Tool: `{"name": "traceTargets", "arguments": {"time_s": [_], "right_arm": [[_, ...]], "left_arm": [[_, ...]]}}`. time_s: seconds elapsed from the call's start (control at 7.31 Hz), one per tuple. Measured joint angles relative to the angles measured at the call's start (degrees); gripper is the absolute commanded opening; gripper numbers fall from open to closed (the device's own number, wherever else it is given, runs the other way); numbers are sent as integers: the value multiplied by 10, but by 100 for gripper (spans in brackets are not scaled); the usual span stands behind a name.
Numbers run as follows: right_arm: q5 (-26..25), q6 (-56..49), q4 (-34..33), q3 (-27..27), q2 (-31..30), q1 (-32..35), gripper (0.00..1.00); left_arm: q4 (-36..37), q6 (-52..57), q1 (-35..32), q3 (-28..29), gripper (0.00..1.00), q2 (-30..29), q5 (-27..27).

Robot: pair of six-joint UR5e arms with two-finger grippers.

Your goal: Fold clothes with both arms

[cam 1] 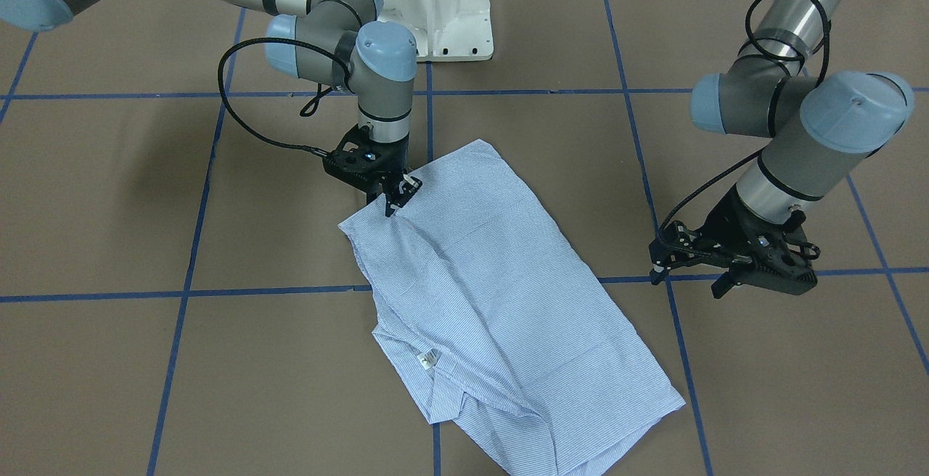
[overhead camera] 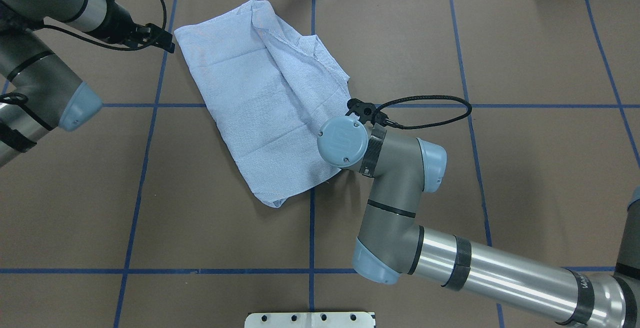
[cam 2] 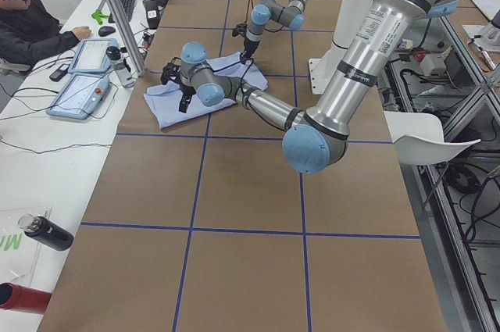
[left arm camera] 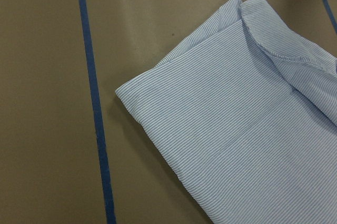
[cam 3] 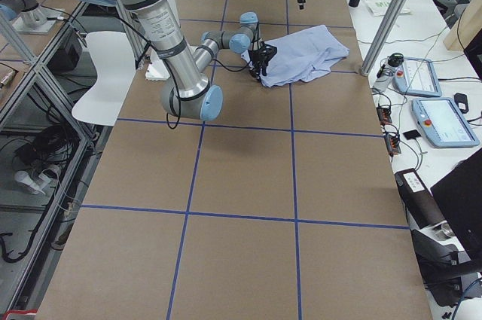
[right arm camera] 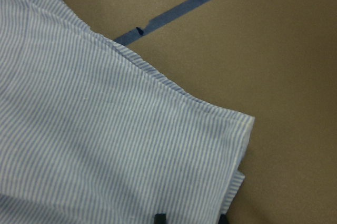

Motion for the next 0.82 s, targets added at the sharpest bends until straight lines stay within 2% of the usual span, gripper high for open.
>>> {"name": "traceTargets", "arguments": {"time_s": [0.14, 0.27, 0.82], "right_arm": [[-1, 1, 0, -1, 1, 0, 3], [-1, 7, 1, -2, 2, 0, 0], [-1, 33, 0, -4, 10, 1, 0]], "left_arm": [[0, 0, 0, 0, 100, 0, 0], [0, 0, 0, 0, 100, 0, 0], [0, -1, 0, 0, 100, 0, 0]]}}
